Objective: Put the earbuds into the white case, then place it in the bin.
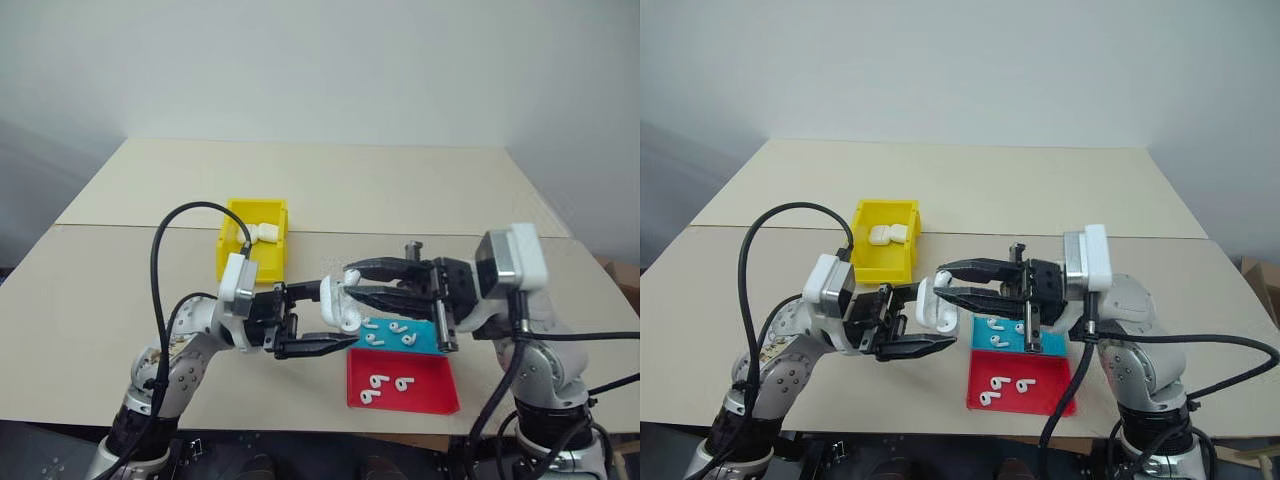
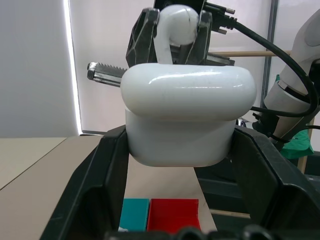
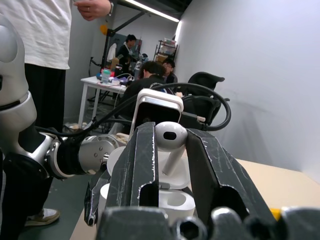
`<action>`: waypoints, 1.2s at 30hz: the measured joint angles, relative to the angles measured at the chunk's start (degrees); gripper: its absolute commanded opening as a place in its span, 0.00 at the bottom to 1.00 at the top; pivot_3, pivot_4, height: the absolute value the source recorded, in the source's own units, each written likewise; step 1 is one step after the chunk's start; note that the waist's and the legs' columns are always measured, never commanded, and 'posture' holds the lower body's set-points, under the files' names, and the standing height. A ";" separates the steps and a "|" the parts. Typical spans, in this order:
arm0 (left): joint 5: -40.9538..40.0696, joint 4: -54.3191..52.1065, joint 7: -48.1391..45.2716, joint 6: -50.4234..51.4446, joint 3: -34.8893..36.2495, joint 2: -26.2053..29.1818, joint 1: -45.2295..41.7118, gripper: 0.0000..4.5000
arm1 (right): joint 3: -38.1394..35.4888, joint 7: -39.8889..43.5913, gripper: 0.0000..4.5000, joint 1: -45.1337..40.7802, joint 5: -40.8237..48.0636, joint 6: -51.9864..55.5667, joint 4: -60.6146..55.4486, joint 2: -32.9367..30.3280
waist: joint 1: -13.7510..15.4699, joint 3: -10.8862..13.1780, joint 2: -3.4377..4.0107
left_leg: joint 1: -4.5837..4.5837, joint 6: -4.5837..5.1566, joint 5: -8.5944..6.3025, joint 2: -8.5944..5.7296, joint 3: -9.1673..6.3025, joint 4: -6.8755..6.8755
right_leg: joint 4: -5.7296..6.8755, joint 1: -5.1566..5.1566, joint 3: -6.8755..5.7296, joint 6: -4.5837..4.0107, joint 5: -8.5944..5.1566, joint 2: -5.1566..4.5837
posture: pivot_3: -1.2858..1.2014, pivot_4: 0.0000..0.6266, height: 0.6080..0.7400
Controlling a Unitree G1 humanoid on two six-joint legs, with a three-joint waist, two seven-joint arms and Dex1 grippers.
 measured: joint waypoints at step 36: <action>6.78 3.31 -4.55 -6.59 2.85 4.99 8.53 0.61 | -2.02 2.28 0.67 -3.00 -4.96 3.55 11.10 -21.26 | 0.02 0.02 0.02 | 0.00 0.00 0.00 0.00 0.02 -0.03 | -0.06 -0.03 0.00 -0.02 -0.01 -0.02 | 0.52 0.24 1.00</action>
